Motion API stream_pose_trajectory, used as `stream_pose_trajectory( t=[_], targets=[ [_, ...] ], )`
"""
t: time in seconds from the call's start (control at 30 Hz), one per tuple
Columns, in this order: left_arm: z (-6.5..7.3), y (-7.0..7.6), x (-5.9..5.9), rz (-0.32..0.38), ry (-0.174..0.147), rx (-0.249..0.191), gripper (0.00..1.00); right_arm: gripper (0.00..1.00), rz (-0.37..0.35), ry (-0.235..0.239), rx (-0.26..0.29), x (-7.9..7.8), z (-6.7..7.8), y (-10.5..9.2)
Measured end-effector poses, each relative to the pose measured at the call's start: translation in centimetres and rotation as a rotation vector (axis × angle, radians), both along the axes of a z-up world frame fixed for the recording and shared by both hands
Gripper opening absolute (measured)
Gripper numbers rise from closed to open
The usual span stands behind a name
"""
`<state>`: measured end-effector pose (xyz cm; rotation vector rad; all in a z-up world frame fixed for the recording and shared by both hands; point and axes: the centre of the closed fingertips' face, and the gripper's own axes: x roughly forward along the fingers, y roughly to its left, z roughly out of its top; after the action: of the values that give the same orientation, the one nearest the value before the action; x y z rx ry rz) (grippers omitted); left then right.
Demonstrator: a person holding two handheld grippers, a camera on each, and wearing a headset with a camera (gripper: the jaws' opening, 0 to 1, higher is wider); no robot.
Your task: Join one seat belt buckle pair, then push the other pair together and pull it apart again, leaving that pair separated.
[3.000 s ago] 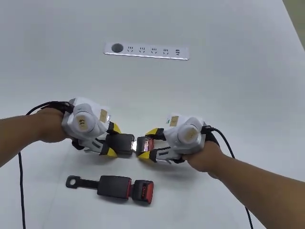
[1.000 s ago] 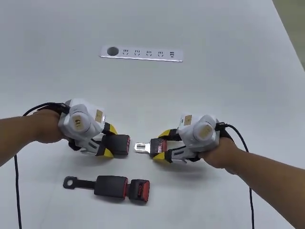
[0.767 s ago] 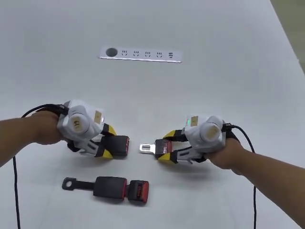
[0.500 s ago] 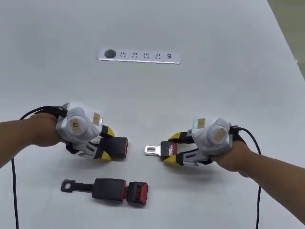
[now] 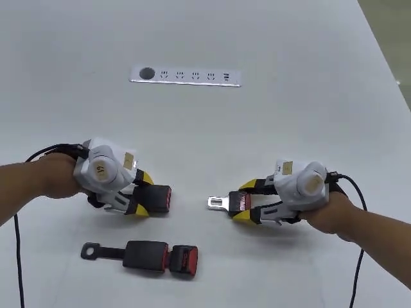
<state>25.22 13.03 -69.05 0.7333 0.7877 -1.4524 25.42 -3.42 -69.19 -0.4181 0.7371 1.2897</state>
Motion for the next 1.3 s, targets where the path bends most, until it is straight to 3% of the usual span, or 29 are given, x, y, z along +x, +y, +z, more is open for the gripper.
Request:
stream_pose_trajectory(
  t=[0.4, 0.77, 0.87, 1.0, 1.07, 1.13, 1.2, 1.3],
  targets=[
    [0.1, 0.0, -0.1, 0.017, 0.003, 0.001, 0.35, 0.35, -0.015, -0.002, -0.003, -0.1, 0.1, -1.8],
    [-0.2, 0.1, 0.1, 0.027, -0.001, 0.012, 0.35, 0.35, -0.007, -0.002, -0.006, -0.4, 0.4, -1.8],
    [-0.1, -0.1, 0.1, 0.095, 0.044, 0.01, 0.37, 0.35, -0.003, -0.008, -0.006, -0.4, 0.4, -1.8],
    [0.0, -0.2, 0.1, 0.16, 0.051, 0.018, 0.43, 0.35, 0.03, -0.066, -0.052, -0.5, 0.1, -1.9],
    [0.1, -0.2, 0.1, 0.193, 0.066, 0.022, 0.54, 0.38, -0.035, -0.053, -0.053, -0.2, 0.1, -2.0],
    [0.7, -0.4, 0.1, 0.224, 0.063, 0.004, 0.57, 0.47, -0.104, -0.031, 0.019, 0.1, 0.9, -1.4],
    [1.4, -0.6, 0.0, 0.256, 0.069, -0.028, 0.56, 0.58, -0.142, -0.082, 0.023, 0.8, 1.5, -1.6],
    [2.1, -0.8, 0.2, 0.318, 0.058, -0.08, 0.58, 0.63, -0.189, -0.09, 0.041, 1.0, 2.2, -1.8]
  ],
)
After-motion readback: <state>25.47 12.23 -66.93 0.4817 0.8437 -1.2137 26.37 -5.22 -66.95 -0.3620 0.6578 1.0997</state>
